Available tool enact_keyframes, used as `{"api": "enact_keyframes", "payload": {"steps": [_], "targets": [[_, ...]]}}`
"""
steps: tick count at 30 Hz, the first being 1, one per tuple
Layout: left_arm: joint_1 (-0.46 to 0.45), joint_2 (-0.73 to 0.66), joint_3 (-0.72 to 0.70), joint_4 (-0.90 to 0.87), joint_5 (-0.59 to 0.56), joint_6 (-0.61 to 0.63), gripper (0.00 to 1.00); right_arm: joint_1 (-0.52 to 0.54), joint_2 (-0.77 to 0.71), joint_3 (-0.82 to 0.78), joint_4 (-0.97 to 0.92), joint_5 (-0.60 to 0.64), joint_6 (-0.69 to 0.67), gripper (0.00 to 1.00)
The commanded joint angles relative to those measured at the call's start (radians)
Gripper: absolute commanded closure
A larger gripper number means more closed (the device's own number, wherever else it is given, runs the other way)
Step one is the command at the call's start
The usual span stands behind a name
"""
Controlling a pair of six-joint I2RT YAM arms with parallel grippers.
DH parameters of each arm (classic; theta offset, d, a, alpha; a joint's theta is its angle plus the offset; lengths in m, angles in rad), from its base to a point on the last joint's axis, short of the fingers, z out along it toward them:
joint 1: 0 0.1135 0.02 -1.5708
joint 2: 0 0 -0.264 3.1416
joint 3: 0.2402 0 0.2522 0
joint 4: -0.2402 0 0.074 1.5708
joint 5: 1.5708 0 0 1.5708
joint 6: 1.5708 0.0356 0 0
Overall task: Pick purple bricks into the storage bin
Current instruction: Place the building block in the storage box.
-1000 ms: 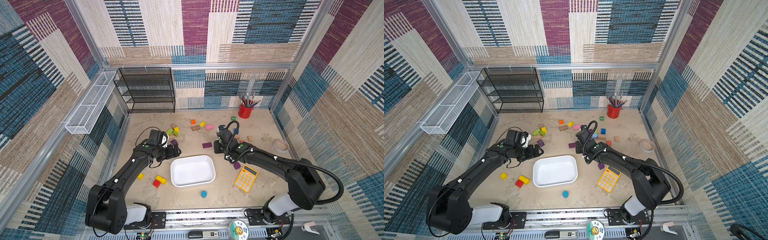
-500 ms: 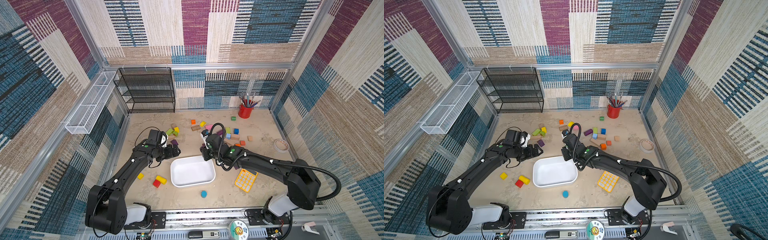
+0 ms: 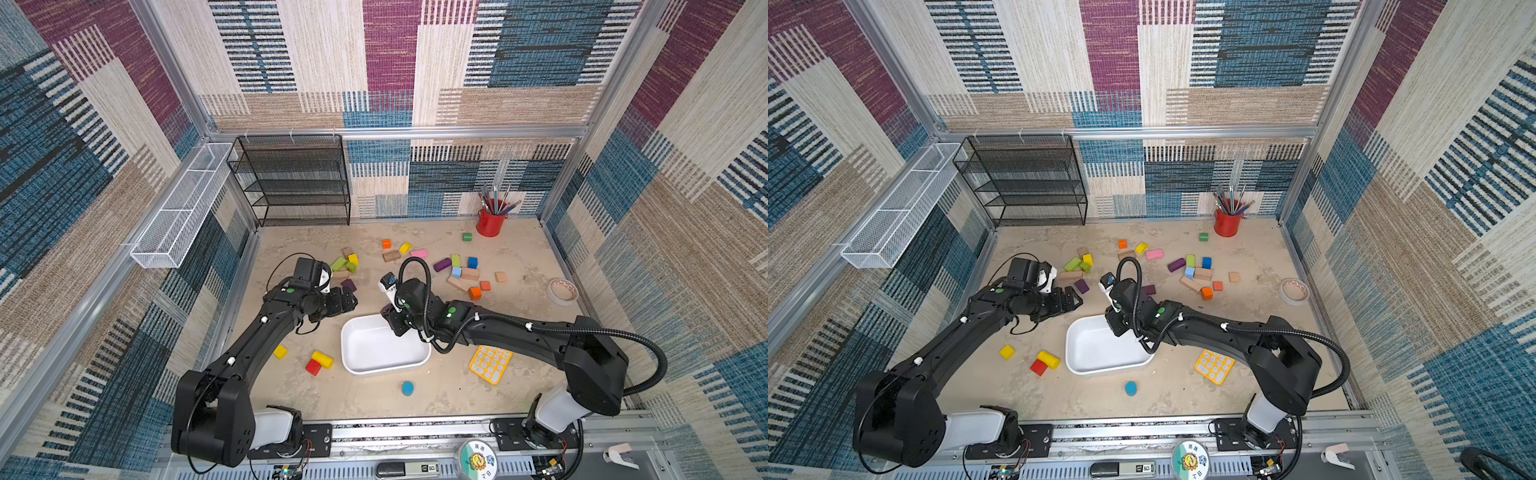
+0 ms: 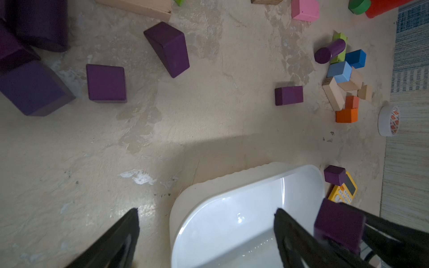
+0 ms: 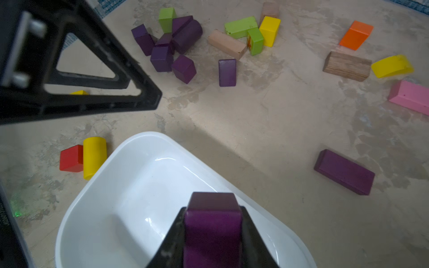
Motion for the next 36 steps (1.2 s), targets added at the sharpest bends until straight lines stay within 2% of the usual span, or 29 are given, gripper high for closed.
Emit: {"api": "enact_keyframes", "payload": {"steps": [1, 13, 22, 36], "targets": [[0.007, 0.013, 0.014, -0.030, -0.032, -0.006, 0.05, 0.021, 0.009, -0.006, 0.063, -0.024, -0.023, 0.70], [0.045, 0.078, 0.064, -0.099, -0.063, -0.045, 0.06, 0.091, 0.125, 0.038, 0.107, -0.070, -0.050, 0.70], [0.062, 0.067, 0.063, -0.101, -0.066, -0.056, 0.06, 0.130, 0.224, 0.090, 0.115, -0.040, -0.043, 0.71], [0.092, 0.053, 0.063, -0.124, -0.141, -0.096, 0.06, 0.134, 0.278, 0.046, 0.251, 0.030, 0.033, 0.71]]}}
